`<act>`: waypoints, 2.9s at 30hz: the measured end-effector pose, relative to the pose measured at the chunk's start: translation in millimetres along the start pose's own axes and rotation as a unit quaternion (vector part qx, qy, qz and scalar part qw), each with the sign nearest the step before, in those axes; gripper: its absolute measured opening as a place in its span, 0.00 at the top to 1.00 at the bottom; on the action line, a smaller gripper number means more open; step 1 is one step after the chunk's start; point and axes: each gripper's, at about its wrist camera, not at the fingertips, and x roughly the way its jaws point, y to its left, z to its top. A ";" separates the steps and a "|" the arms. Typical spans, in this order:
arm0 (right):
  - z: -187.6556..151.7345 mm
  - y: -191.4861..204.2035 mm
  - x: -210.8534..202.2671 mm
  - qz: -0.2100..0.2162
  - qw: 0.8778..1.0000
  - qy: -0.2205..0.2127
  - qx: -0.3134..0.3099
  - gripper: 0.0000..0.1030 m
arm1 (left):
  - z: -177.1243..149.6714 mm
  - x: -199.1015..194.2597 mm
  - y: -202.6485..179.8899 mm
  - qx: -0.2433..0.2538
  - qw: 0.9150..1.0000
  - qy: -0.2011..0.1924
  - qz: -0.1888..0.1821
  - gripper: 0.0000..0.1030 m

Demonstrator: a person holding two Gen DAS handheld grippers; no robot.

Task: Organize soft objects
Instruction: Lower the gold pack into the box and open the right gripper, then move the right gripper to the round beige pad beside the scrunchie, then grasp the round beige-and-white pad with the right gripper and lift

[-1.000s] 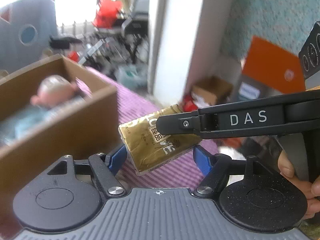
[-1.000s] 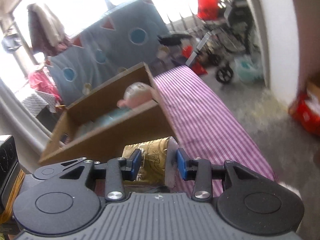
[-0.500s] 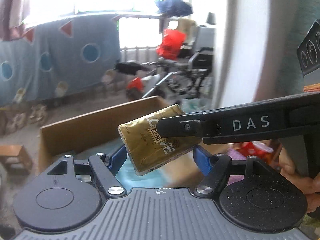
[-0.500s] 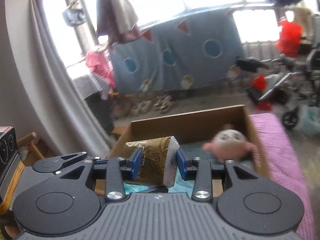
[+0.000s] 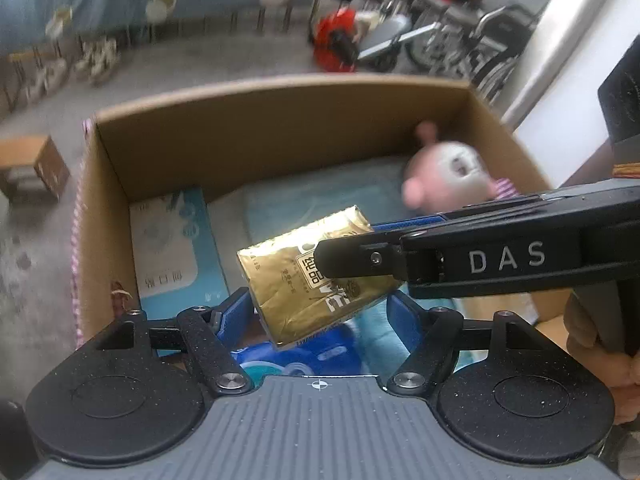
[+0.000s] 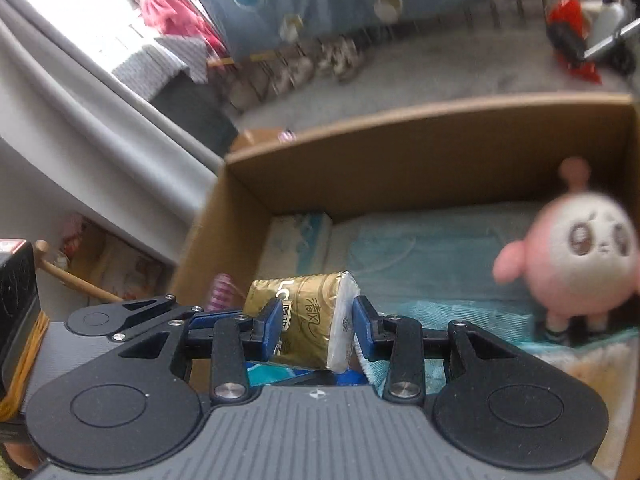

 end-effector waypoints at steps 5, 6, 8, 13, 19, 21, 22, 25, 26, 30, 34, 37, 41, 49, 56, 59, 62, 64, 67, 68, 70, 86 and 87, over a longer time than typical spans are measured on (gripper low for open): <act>0.8 -12.9 37.0 0.000 0.999 0.042 0.013 0.60 | -1.4 20.8 13.2 -0.007 0.999 0.041 0.019 0.29; 1.9 -16.0 41.5 0.000 0.999 0.047 0.016 0.60 | -1.5 23.6 14.2 -0.007 0.999 0.045 0.022 0.29; 1.3 -16.9 47.4 0.000 0.998 0.055 0.013 0.60 | -1.6 28.0 19.6 -0.013 0.998 0.054 0.023 0.29; 2.7 -20.4 56.6 -0.005 0.998 0.064 0.016 0.59 | -1.3 28.3 26.5 -0.030 0.998 0.057 0.015 0.17; 6.0 -28.2 46.2 -0.002 0.998 0.043 0.035 0.53 | -1.0 8.0 26.9 -0.036 0.999 0.019 0.026 0.09; 7.8 -30.2 34.8 0.004 0.999 0.030 0.044 0.53 | -3.4 -4.5 24.1 -0.035 0.999 0.005 0.025 0.08; 8.2 -30.5 27.6 0.007 0.999 0.022 0.047 0.53 | -5.5 -12.3 21.8 -0.032 0.999 -0.004 0.028 0.08; 4.7 -28.7 -2.5 0.017 0.999 -0.010 0.049 0.52 | -10.4 -32.2 11.9 -0.018 0.999 -0.031 0.028 0.07; 2.6 -27.9 -14.9 0.020 0.998 -0.021 0.050 0.52 | -13.4 -40.9 9.4 -0.016 0.999 -0.040 0.023 0.06; -13.5 -25.5 -71.0 0.044 0.995 -0.070 0.049 0.48 | -22.6 -70.6 -5.7 -0.011 0.997 -0.075 -0.001 0.05; -42.6 -24.8 -132.2 0.064 0.990 -0.117 0.045 0.43 | -43.0 -103.2 -24.4 0.008 0.993 -0.116 -0.023 0.02; -76.1 -28.7 -178.5 0.071 0.985 -0.151 0.041 0.41 | -64.4 -123.5 -37.9 0.028 0.989 -0.139 -0.049 0.01; -121.8 -37.8 -222.9 0.077 0.979 -0.182 0.051 0.40 | -88.4 -132.5 -53.4 0.046 0.984 -0.150 -0.080 0.00; -216.3 -72.0 -231.7 0.044 0.972 -0.200 0.119 0.37 | -139.4 -97.0 -90.4 0.065 0.982 -0.129 -0.119 0.00; -260.3 -107.6 -182.2 0.003 0.966 -0.170 0.194 0.37 | -163.8 -41.0 -119.6 0.075 0.985 -0.098 -0.117 0.05; -263.9 -121.4 -168.4 0.010 0.960 -0.170 0.221 0.38 | -166.1 -29.6 -126.7 0.082 0.984 -0.102 -0.117 0.07; -263.0 -129.6 -163.3 0.034 0.953 -0.182 0.240 0.40 | -163.9 -22.6 -138.1 0.101 0.982 -0.118 -0.105 0.09; -257.7 -135.0 -159.7 0.042 0.951 -0.188 0.244 0.45 | -162.8 -17.6 -144.6 0.113 0.979 -0.132 -0.104 0.11; -249.8 -145.0 -145.5 0.044 0.948 -0.184 0.257 0.50 | -160.2 -5.1 -152.5 0.126 0.978 -0.136 -0.097 0.23; -247.1 -148.8 -138.9 0.045 0.947 -0.177 0.263 0.50 | -158.5 1.0 -155.1 0.129 0.979 -0.130 -0.091 0.25; -244.2 -154.6 -129.3 0.044 0.947 -0.170 0.271 0.53 | -156.7 9.4 -156.3 0.127 0.981 -0.118 -0.087 0.28; -238.6 -165.9 -88.2 0.049 0.950 -0.144 0.273 0.83 | -154.5 32.1 -146.6 0.092 0.988 -0.092 -0.083 0.53; -237.9 -163.9 -89.3 0.049 0.951 -0.145 0.268 0.84 | -154.7 31.0 -146.5 0.094 0.988 -0.093 -0.082 0.53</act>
